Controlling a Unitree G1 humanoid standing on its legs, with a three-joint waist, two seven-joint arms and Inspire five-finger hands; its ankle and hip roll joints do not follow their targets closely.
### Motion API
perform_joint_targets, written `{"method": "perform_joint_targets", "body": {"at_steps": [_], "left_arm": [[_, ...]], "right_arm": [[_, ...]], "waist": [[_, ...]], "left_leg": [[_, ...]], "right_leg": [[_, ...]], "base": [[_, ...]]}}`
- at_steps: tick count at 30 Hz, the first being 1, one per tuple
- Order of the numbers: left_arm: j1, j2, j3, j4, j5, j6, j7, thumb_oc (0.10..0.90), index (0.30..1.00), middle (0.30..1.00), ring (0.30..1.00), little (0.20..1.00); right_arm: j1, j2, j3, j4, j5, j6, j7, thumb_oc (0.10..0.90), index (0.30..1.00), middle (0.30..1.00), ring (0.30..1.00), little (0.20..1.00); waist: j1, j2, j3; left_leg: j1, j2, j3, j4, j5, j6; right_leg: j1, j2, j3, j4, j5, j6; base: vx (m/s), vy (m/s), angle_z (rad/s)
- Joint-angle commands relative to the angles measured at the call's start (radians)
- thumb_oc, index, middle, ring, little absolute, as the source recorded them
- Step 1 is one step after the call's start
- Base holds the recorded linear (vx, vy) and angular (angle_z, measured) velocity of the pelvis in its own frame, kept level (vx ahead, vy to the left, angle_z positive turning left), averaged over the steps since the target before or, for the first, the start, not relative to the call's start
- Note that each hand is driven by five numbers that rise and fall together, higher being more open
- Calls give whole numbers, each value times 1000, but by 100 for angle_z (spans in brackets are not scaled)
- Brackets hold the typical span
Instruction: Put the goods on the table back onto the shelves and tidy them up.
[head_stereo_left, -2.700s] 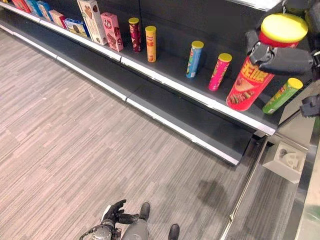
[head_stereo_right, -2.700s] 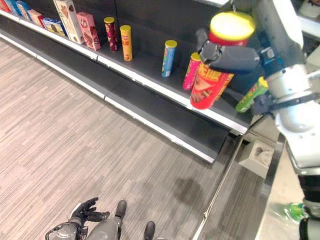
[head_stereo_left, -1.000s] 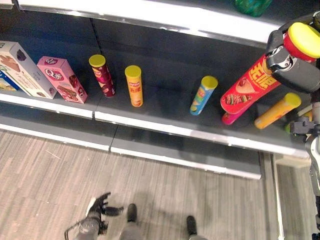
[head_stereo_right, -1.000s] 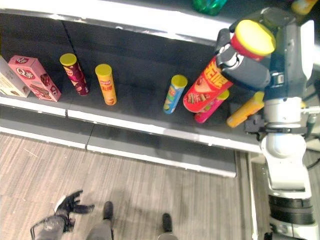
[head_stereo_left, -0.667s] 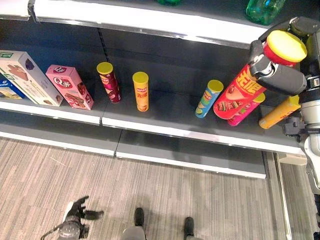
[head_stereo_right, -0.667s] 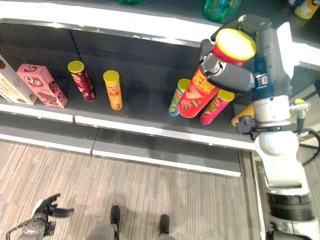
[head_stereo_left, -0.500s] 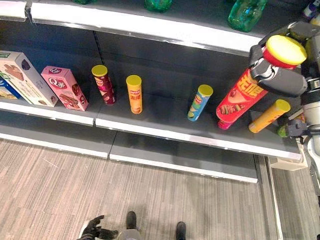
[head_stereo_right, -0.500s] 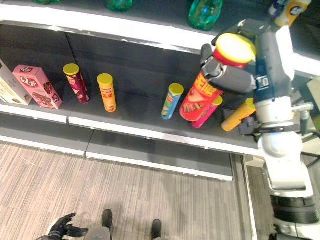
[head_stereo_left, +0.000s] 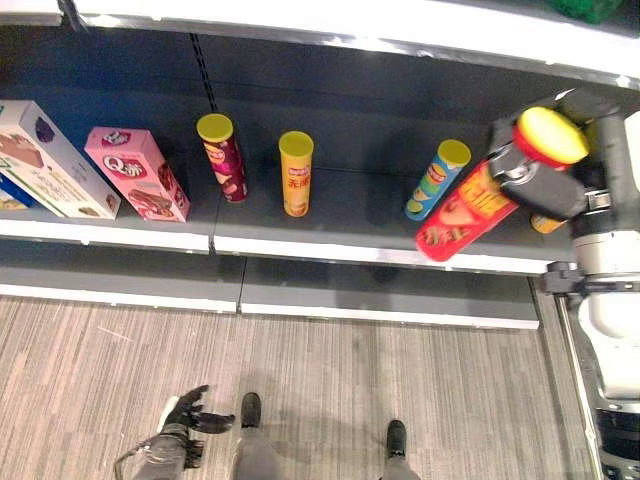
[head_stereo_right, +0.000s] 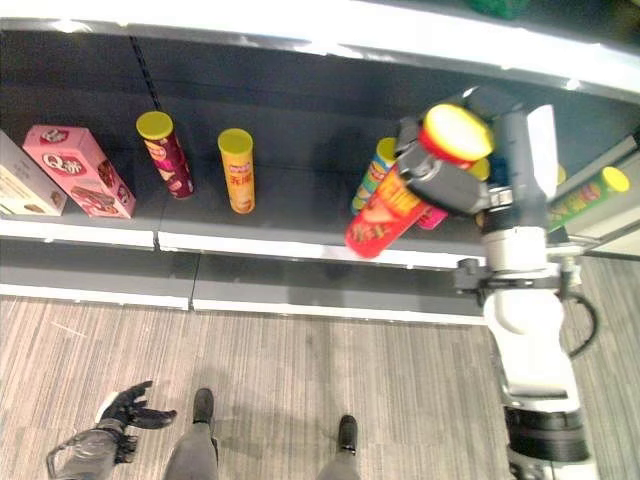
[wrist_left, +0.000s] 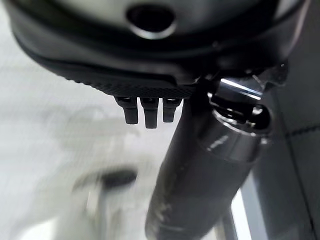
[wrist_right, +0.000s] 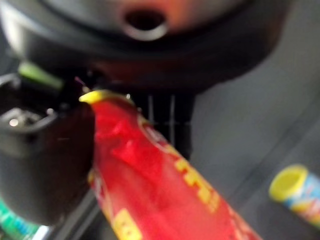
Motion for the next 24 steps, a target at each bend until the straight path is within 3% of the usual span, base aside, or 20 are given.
{"method": "perform_joint_targets", "body": {"at_steps": [1, 4, 7, 15, 24], "left_arm": [[66, 19, 18, -7, 8, -27, 42, 800, 900, 900, 900, 900], [71, 20, 20, 7, 10, -20, 38, 800, 900, 900, 900, 900], [67, 1, 26, 5, -9, -26, 42, 800, 900, 900, 900, 900], [66, -50, -24, -12, 13, -19, 35, 800, 900, 900, 900, 900], [78, -52, -30, -36, 39, -8, 70, 800, 900, 900, 900, 900]], "right_arm": [[-148, -149, -132, -50, 4, -91, -49, 400, 300, 300, 300, 300], [-115, -150, -152, -65, 8, -98, -35, 400, 300, 300, 300, 300], [-133, -141, -130, -70, 6, -96, -29, 400, 300, 300, 300, 300], [-125, -87, -43, -95, -57, -72, 9, 400, 300, 300, 300, 300], [-105, -84, 70, -75, -343, -31, -21, 400, 300, 300, 300, 300]], "waist": [[34, 24, -56], [47, 4, -39], [53, -2, -36], [51, 26, -23], [62, 58, 7]], "left_leg": [[107, 49, -35, -54, -111, -21], [113, 9, -47, -42, -126, -2], [129, 10, -40, -48, -120, -3], [154, 15, -58, -61, -121, -11], [113, 15, -72, -47, -117, -11]], "right_leg": [[122, 102, 12, 39, -407, 168], [120, 147, -8, 69, -443, 159], [132, 167, -22, 60, -436, 161], [153, 167, -58, 55, -445, 155], [136, 148, -84, 56, -455, 154]], "base": [[-45, 110, -37], [-32, 40, -19], [23, -14, 4], [27, 0, 3], [-14, -11, 9]]}}
